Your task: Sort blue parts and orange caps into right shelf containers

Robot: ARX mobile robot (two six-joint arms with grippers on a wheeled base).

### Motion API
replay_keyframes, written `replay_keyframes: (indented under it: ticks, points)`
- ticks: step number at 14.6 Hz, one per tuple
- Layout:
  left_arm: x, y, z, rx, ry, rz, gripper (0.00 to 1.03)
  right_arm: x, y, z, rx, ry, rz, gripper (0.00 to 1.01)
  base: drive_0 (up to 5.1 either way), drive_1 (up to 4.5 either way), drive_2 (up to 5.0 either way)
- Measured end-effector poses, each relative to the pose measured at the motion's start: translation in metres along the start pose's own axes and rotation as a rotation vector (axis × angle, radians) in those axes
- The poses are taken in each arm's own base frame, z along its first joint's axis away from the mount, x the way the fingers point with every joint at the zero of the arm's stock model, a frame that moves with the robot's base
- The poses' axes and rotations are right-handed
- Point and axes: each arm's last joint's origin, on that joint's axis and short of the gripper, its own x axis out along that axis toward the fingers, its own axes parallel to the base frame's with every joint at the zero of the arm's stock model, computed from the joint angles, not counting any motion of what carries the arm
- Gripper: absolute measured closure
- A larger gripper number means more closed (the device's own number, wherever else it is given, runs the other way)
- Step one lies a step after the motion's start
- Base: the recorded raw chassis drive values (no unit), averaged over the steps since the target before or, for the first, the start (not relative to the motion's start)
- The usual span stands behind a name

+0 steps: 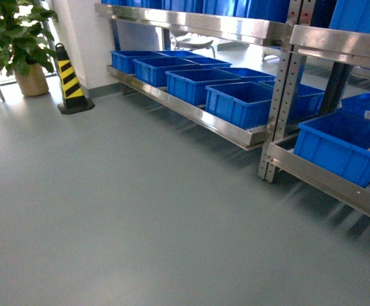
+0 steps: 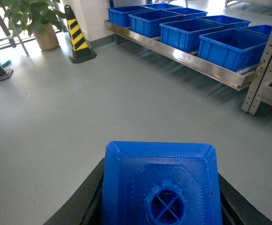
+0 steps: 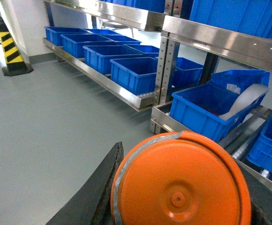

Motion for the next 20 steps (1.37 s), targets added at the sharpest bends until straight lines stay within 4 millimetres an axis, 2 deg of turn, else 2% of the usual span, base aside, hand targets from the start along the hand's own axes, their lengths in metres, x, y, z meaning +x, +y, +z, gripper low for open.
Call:
replay_keyframes:
  ticks: [20]
  points:
    - [0.0,-0.0001,0.0,0.0,0.0,-0.003,0.59,0.0,0.0,0.0,0.0,0.0,-0.001,0.57,-1.6,-1.59,-1.6]
